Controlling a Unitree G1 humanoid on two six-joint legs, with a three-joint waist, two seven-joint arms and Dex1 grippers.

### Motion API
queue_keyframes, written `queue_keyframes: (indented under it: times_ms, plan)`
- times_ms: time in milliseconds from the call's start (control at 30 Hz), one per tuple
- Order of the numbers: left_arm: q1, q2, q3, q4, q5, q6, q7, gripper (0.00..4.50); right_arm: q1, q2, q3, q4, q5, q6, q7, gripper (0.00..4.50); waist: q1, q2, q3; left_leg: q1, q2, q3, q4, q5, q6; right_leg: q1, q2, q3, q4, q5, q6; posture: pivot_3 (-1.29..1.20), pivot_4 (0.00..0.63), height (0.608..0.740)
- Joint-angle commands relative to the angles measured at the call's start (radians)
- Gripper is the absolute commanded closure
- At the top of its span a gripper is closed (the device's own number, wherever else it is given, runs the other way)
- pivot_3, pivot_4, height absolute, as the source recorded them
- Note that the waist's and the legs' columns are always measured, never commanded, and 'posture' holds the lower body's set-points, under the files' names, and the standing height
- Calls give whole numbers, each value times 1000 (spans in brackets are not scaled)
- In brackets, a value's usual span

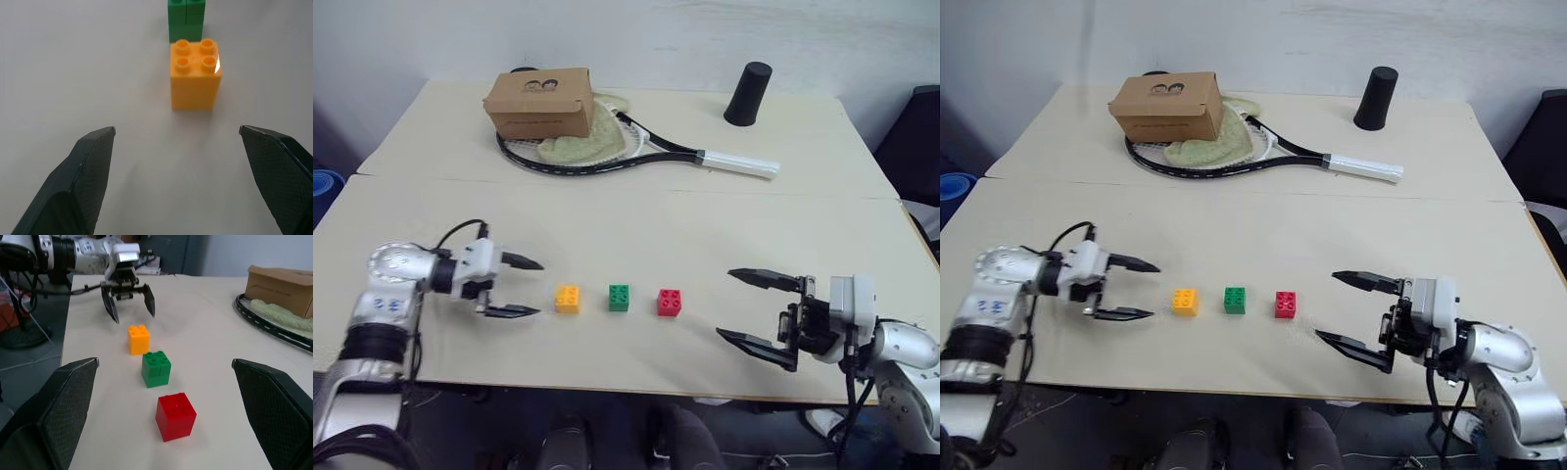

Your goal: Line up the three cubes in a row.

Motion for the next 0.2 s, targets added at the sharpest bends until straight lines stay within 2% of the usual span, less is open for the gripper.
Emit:
queue_keyframes:
  times_ms: [33, 200]
  plan:
    - [82, 68, 104, -164, -91, 86, 2, 216, -22, -78, -55, 23, 4, 31, 48, 0, 0, 0, 0, 0, 0, 0, 0, 0, 0, 0, 0, 0, -1, 0, 0, 0, 150, 740]
    - [156, 92, 160, -227, -95, 133, 54, 216, -43, -154, -41, 85, -62, 16, 111, 0, 6, 0, 0, 0, -1, -1, -1, 0, 0, 0, -2, -1, 0, 0, 0, 0, 150, 740]
